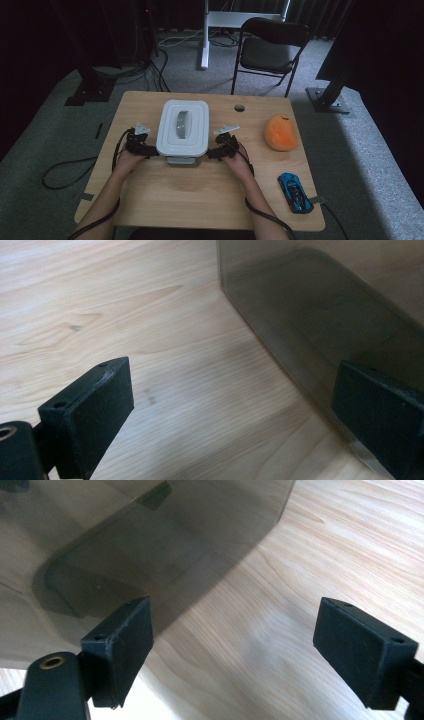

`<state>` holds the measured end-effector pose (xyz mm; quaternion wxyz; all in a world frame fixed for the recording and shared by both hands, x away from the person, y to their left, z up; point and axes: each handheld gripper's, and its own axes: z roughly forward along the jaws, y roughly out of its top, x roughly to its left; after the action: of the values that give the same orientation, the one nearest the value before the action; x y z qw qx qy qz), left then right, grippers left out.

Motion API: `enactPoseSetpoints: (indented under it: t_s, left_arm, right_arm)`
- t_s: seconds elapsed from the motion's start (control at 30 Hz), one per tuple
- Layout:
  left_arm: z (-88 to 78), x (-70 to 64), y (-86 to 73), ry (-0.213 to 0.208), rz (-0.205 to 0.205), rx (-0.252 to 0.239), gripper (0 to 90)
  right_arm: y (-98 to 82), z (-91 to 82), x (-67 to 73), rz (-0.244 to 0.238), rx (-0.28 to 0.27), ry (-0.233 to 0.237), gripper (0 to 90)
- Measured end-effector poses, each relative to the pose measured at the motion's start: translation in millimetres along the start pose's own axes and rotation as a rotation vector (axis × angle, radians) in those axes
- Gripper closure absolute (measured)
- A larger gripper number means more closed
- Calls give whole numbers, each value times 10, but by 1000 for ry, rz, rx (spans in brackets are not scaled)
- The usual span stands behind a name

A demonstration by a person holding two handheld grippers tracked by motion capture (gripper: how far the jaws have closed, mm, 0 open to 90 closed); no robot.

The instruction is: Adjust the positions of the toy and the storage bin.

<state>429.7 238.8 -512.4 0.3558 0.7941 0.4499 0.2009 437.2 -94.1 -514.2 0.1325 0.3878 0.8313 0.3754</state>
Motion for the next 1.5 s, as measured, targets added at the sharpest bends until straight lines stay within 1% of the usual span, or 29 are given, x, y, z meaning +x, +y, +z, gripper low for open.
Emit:
enactPoseSetpoints:
  t_s: [0.13, 0.2, 0.23, 0.3, 0.37, 0.4, 0.5, 0.67, 0.73, 0.77, 0.87, 0.93, 0.97, 1.0, 1.07, 1.13, 1.27, 1.3, 1.33, 1.37, 1.43, 1.5]
  left_arm:
    - [53, -98, 45, -19, 14, 3, 39]
    - [53, -98, 45, -19, 14, 3, 39]
    - [92, -173, 73, -34, 26, 10, 39]
    - [120, -225, 86, -45, 41, 18, 39]
    - [146, -268, 95, -54, 46, 23, 39]
    - [156, -292, 100, -55, 50, 25, 39]
    - [180, -361, 114, -60, 60, 28, 39]
    - [212, -440, 135, -69, 82, 40, 39]
    - [217, -447, 141, -73, 83, 44, 38]
    - [232, -457, 146, -80, 80, 44, 38]
    - [249, -440, 137, -99, 67, 43, 35]
    - [260, -425, 123, -111, 56, 37, 29]
    - [269, -417, 117, -114, 50, 34, 29]
    - [280, -405, 114, -110, 49, 37, 27]
    - [305, -387, 113, -100, 47, 46, 27]
    - [325, -363, 117, -89, 48, 48, 27]
    - [370, -302, 140, -69, 47, 53, 27]
    - [380, -281, 150, -70, 52, 47, 27]
    - [383, -251, 160, -85, 44, 28, 27]
    - [390, -220, 180, -85, 32, 22, 27]
    - [404, -181, 229, -71, 31, 18, 27]
    - [419, -169, 282, -56, 38, 12, 27]
  right_arm:
    - [-76, -83, -69, 15, -4, -11, 154]
    - [-95, -106, -90, 18, -3, -15, 154]
    - [-128, -144, -125, 24, -3, -20, 154]
    - [-162, -189, -158, 28, -2, -26, 154]
    - [-200, -230, -193, 31, -2, -22, 154]
    - [-217, -247, -208, 38, -1, -18, 154]
    - [-258, -292, -245, 40, -1, -26, 154]
    - [-306, -357, -280, 42, 3, -40, 154]
    - [-314, -367, -287, 40, 3, -41, 154]
    - [-332, -383, -302, 48, 3, -40, 154]
    - [-350, -393, -326, 49, 2, -35, 151]
    - [-368, -390, -343, 52, -2, -27, 132]
    - [-379, -386, -358, 62, -5, -22, 132]
    - [-389, -376, -372, 72, 0, -24, 132]
    - [-411, -348, -393, 83, 17, -53, 134]
    - [-425, -319, -420, 101, 30, -60, 134]
    - [-399, -268, -484, 122, 29, -84, 134]
    - [-379, -249, -502, 127, 34, -91, 134]
    - [-356, -234, -519, 135, 30, -95, 134]
    - [-332, -217, -534, 147, 26, -94, 134]
    - [-285, -178, -559, 160, 26, -95, 134]
    - [-244, -129, -576, 171, 34, -109, 132]
